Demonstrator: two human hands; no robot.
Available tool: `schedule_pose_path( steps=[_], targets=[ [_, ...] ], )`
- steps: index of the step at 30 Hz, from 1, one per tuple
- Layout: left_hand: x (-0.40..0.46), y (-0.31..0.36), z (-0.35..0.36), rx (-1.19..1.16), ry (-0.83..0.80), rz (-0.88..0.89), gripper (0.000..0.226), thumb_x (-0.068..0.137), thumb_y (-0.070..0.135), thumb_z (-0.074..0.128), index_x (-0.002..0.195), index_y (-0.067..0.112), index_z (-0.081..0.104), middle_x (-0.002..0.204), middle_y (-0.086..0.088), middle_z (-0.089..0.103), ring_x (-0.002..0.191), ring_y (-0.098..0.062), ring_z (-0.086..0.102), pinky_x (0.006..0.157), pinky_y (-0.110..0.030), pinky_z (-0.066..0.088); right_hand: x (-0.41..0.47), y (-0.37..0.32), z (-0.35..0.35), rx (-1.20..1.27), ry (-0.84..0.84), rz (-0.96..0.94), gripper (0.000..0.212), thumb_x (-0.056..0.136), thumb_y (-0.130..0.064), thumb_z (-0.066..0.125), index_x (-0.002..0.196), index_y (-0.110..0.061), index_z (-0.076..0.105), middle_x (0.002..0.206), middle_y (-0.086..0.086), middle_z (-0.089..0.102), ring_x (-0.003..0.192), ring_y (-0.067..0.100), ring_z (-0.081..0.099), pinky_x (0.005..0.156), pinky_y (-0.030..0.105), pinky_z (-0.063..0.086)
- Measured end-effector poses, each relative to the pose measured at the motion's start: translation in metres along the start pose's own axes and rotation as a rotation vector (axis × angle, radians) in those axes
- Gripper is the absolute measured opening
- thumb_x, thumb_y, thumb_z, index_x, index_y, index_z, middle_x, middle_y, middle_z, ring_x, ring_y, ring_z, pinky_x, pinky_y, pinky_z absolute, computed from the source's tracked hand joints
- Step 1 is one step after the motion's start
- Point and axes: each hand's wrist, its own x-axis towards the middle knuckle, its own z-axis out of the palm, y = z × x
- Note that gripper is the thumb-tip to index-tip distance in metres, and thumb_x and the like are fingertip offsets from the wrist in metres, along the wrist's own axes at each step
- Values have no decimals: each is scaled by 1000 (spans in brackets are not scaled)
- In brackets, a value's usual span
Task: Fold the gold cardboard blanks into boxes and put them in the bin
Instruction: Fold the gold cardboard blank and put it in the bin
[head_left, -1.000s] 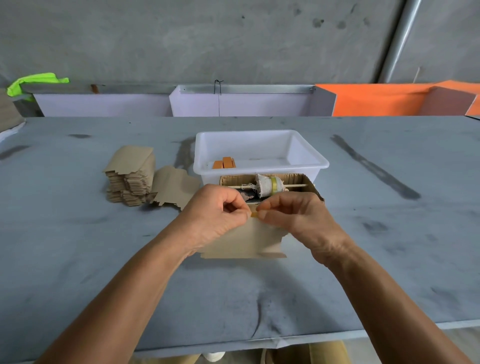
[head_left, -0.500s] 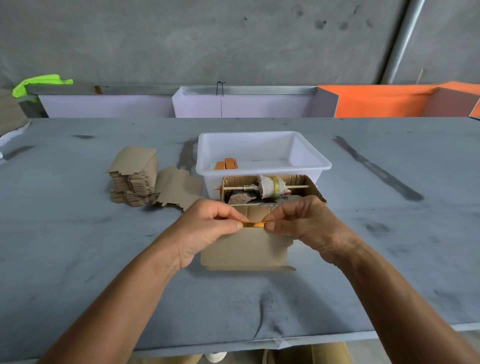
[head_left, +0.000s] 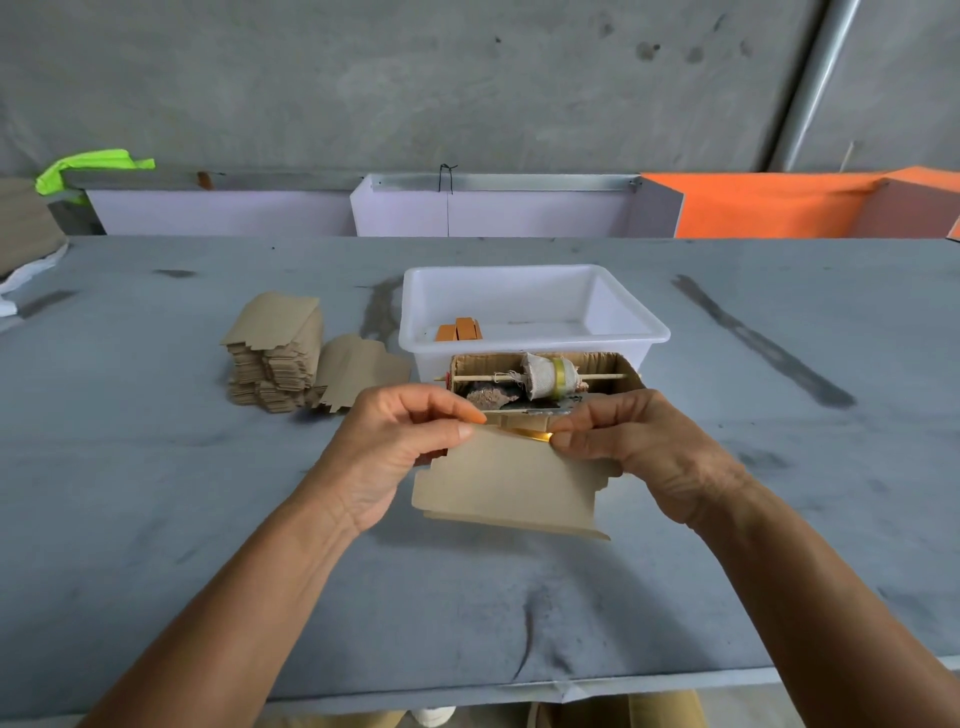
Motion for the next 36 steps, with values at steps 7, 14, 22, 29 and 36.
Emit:
schedule_pose_path(
  steps=[7, 14, 22, 29, 36],
  targets=[
    [5, -6, 2, 73, -3, -82, 38, 77, -11, 57, 55, 17, 71, 54, 4, 58, 52, -6, 48, 48, -15, 39, 2, 0, 3, -8, 16, 17, 9, 77, 5, 68, 71, -1, 70, 56, 3, 62, 45, 8, 48, 41, 16, 37],
    [13, -6, 6, 258, 53, -100, 19, 66, 9, 82, 59, 11, 64, 51, 2, 59, 48, -6, 52, 46, -16, 42, 3, 0, 7, -62, 24, 7, 18, 79, 5, 68, 65, -7, 69, 54, 0, 60, 43, 5, 47, 42, 17, 37],
    [16, -7, 3, 175, 22, -173, 25, 70, -12, 73, 76, 5, 58, 52, -2, 64, 47, -9, 59, 45, -20, 48, 2, 5, -3, -24, 10, 32, 32, 77, 13, 65, 66, -15, 75, 54, -6, 65, 45, -2, 50, 42, 12, 38],
    [14, -12, -3, 126, 30, -208, 19, 78, -10, 67, 78, 9, 62, 59, -1, 68, 52, -8, 61, 49, -20, 50, 3, 8, -9, -15, 50, 120, 25, 76, 11, 67, 81, -13, 75, 59, -2, 66, 52, 5, 56, 51, 17, 43],
    [3, -16, -2, -17, -111, -198, 34, 74, 6, 72, 105, 20, 68, 72, -4, 66, 64, -10, 63, 54, -21, 49, 3, 3, -13, 33, 148, 187, 16, 76, 5, 70, 82, -9, 74, 68, 2, 69, 54, 9, 62, 49, 21, 52]
  ],
)
